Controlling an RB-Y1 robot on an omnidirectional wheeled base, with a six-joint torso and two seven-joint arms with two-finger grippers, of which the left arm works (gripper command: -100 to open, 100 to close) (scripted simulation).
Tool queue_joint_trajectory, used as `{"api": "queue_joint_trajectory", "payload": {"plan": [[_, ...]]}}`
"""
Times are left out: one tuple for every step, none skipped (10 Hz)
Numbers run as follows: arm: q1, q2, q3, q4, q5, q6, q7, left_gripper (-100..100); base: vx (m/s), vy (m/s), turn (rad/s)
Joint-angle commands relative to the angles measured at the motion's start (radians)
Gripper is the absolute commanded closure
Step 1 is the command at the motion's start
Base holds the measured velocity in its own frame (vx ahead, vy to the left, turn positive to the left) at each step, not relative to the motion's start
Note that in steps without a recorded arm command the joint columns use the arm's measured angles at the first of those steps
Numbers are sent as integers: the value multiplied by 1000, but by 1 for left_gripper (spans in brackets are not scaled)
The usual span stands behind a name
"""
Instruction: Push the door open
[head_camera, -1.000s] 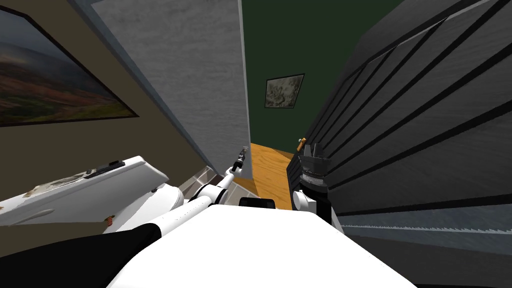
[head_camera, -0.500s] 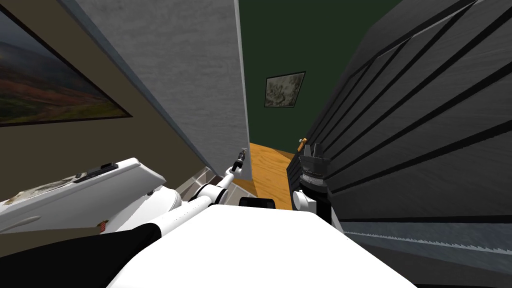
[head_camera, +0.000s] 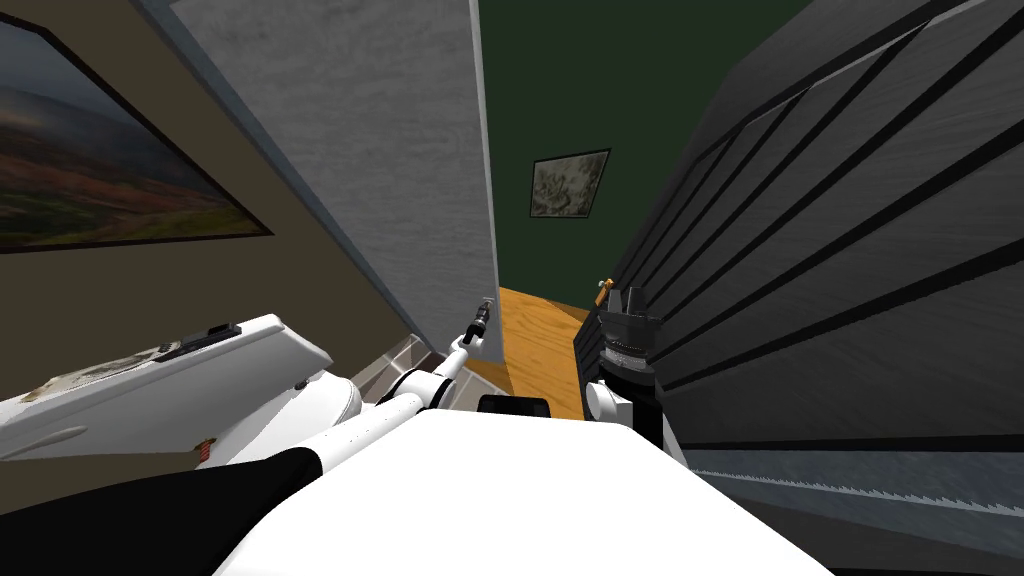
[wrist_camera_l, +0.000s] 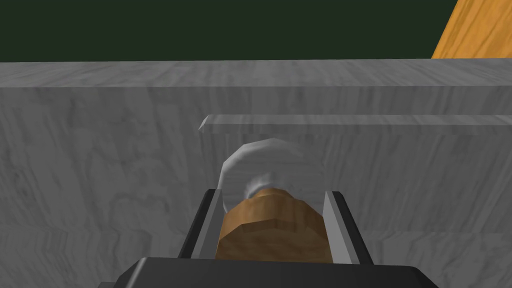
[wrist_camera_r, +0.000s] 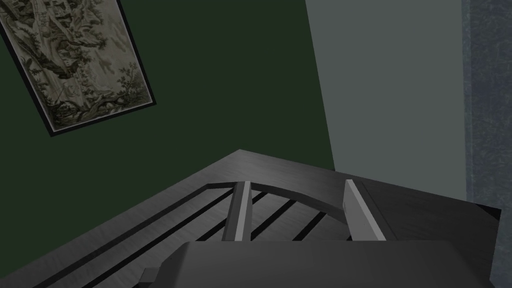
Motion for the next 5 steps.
{"api": "queue_joint_trajectory", "payload": {"plan": [[-9,3,15,-1,4,-6,-12,100,147,-61,59],[-9,3,23,0,7,-5,-19,100,176,-67,43],[-10,3,32,0,9,-5,-27,100,189,-64,50],[-11,3,41,0,12,-5,-34,100,194,-58,78],[-11,3,51,1,15,-5,-43,100,183,-66,59]]}}
